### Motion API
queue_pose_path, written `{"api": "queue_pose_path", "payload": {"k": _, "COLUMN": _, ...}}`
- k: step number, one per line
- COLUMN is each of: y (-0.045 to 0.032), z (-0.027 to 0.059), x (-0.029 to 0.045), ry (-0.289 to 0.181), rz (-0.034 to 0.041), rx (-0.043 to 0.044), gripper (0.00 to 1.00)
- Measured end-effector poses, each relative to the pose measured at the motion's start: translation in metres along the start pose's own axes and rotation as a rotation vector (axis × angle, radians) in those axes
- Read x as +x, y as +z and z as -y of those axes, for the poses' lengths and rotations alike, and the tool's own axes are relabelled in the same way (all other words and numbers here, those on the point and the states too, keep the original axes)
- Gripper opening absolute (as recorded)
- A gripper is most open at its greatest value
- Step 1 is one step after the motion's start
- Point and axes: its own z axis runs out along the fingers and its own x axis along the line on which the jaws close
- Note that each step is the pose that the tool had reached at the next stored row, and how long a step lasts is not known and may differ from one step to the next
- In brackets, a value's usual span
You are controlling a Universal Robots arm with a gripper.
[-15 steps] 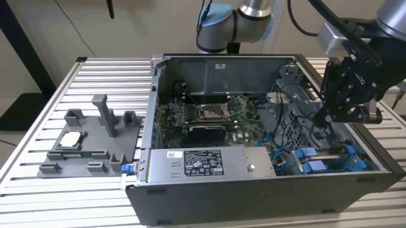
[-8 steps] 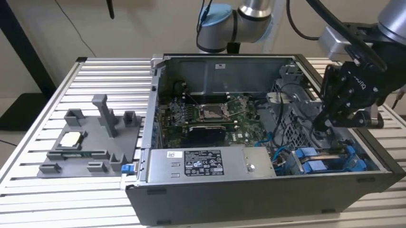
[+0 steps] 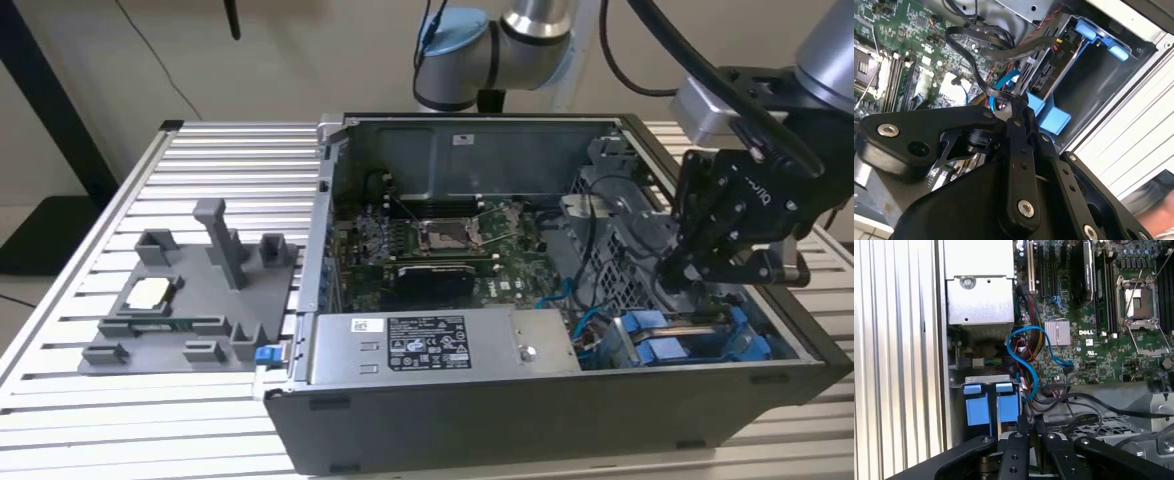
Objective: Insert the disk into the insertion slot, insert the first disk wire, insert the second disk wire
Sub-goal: 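Insert the second disk wire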
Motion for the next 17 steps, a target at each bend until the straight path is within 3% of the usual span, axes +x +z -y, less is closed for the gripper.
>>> {"api": "queue_pose_path", "payload": {"k": 6, "y": 0.0003, "z": 0.0002, "x": 0.0012, "ry": -0.004, "rz": -0.0038, "rx": -0.0003, "gripper": 0.16}}
{"api": "queue_pose_path", "payload": {"k": 13, "y": 0.0041, "z": 0.0023, "x": 0.0015, "ry": 0.0, "rz": -0.0553, "rx": 0.0029, "gripper": 0.16}}
{"api": "queue_pose_path", "payload": {"k": 17, "y": 0.0074, "z": 0.0049, "x": 0.0016, "ry": -0.003, "rz": -0.0571, "rx": 0.0143, "gripper": 0.16}}
